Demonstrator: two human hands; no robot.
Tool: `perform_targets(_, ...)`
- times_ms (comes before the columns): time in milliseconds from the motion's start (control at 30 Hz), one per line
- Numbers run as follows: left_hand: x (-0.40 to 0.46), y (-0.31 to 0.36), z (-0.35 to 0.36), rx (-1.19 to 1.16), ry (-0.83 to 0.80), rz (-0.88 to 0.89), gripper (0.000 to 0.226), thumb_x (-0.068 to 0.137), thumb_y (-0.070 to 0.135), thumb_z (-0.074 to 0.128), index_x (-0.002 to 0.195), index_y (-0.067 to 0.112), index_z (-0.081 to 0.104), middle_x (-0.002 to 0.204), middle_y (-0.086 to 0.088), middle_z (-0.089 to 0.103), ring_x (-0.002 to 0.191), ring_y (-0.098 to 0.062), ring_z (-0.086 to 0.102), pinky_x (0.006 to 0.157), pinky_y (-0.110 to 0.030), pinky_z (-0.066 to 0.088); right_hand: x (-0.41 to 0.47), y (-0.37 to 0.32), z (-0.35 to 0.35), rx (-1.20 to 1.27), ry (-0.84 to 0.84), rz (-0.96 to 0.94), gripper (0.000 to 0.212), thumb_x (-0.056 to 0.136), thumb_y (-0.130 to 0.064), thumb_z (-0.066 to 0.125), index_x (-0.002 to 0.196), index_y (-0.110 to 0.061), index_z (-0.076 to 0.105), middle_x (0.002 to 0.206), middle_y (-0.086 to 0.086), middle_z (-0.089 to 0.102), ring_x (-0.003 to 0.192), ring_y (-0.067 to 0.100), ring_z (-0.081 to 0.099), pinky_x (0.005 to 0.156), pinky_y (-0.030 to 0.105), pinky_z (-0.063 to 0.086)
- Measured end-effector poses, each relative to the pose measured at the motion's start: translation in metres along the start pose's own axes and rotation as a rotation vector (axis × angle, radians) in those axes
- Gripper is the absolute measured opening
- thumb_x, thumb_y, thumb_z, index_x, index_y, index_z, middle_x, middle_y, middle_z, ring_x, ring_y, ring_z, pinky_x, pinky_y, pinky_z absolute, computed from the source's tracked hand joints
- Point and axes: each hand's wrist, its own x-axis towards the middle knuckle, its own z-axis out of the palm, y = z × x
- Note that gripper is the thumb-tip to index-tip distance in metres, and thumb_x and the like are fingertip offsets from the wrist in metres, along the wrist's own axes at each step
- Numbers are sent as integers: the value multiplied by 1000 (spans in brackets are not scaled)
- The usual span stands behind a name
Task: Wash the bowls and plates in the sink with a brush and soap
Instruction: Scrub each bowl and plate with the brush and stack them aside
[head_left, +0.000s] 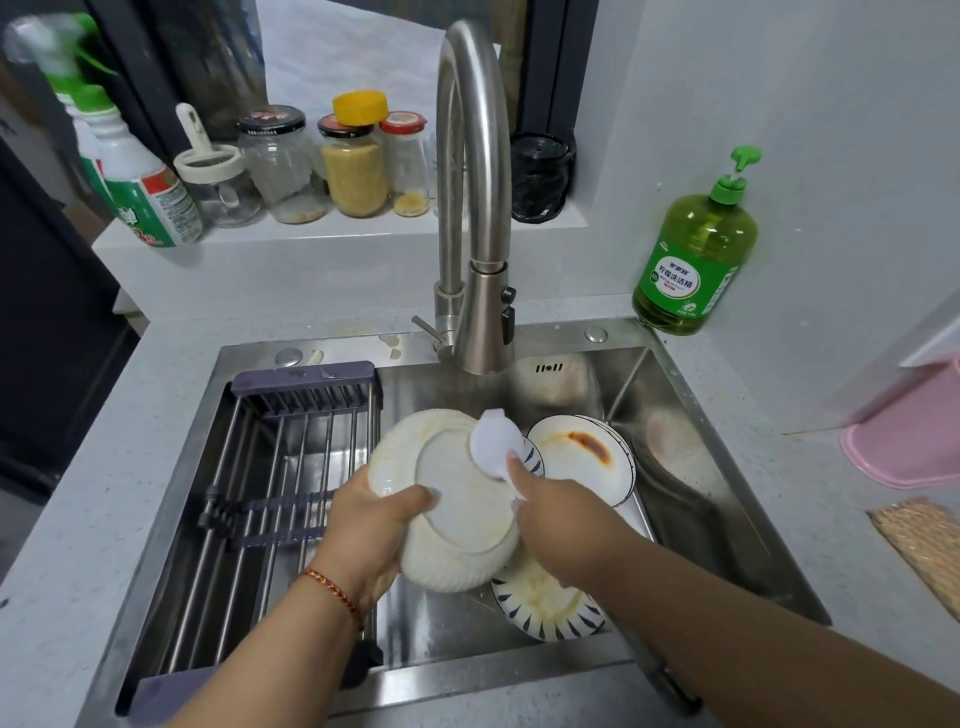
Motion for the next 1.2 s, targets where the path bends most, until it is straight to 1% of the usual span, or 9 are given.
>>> perform_targets(267, 15, 11, -21, -162, 108, -21, 40, 82, -10, 62, 118, 7, 58, 108, -17, 66, 96, -34, 65, 77, -50, 55, -17, 5, 12, 135, -99, 36, 62, 99, -10, 33, 153, -18, 5, 113, 11, 57, 80, 21, 55, 73, 30, 48)
perform_targets(400, 18, 7, -24, -239, 119, -48, 41, 83, -8, 60, 121, 4, 59, 111, -19, 67, 100, -35, 65, 83, -54, 54, -13, 14, -7, 394, -61, 163, 54, 101, -21, 31, 151, -32, 16, 91, 0, 54, 41, 7, 56, 42, 20, 45)
perform_targets(500, 19, 5, -19, -270, 118, -71, 41, 83, -7, 61, 122, 2, 58, 111, -20, 67, 98, -34, 66, 74, -49, 58, -25, 2, 1, 321, -67, 58, 53, 99, -19, 29, 150, -30, 21, 124, 10, 59, 87, 19, 69, 77, 31, 55)
perform_targets(600, 21, 4, -15, -270, 123, -77, 45, 82, -6, 63, 125, 4, 56, 114, -18, 66, 101, -34, 64, 75, -47, 57, -36, -13, 16, 218, -127, -14, 56, 98, -18, 29, 151, -30, 18, 131, 17, 54, 117, 32, 55, 100, 46, 43)
perform_targets(767, 16, 10, -17, -238, 81, -48, 44, 82, -6, 64, 123, 7, 58, 115, -16, 67, 104, -34, 64, 69, -42, 58, -10, 16, 6, 342, -37, 164, 53, 98, -18, 31, 150, -28, 23, 106, 10, 62, 80, 24, 62, 77, 33, 54)
perform_targets(867, 11, 19, -25, -82, 80, 80, 47, 72, 2, 76, 116, 9, 62, 109, -13, 69, 101, -33, 66, 74, -44, 58, -6, 23, 0, 376, -33, 194, 52, 99, -20, 31, 150, -26, 24, 82, 0, 53, 58, 15, 61, 50, 18, 49)
perform_targets(967, 4, 37, -33, 199, 124, 263, 60, 49, 24, 84, 105, 15, 65, 105, -10, 71, 98, -29, 67, 81, -47, 57, -10, 22, 2, 275, -40, 145, 52, 100, -20, 38, 150, -22, 25, 110, 5, 63, 89, 18, 68, 77, 23, 54)
perform_targets(1067, 3, 58, -40, 381, 143, 364, 47, 62, 11, 88, 101, 18, 63, 99, -3, 69, 91, -22, 66, 72, -37, 55, -7, 20, 6, 356, -54, 131, 50, 101, -21, 35, 150, -27, 24, 85, -12, 51, 68, -3, 65, 64, 17, 51)
perform_targets(1200, 4, 89, -45, 863, 212, 610, 38, 74, 16, 81, 102, 16, 56, 87, 3, 61, 76, -16, 58, 63, -33, 49, -8, 17, 14, 444, -56, 134, 49, 100, -22, 36, 148, -31, 29, 110, -14, 48, 103, -4, 61, 96, 32, 45)
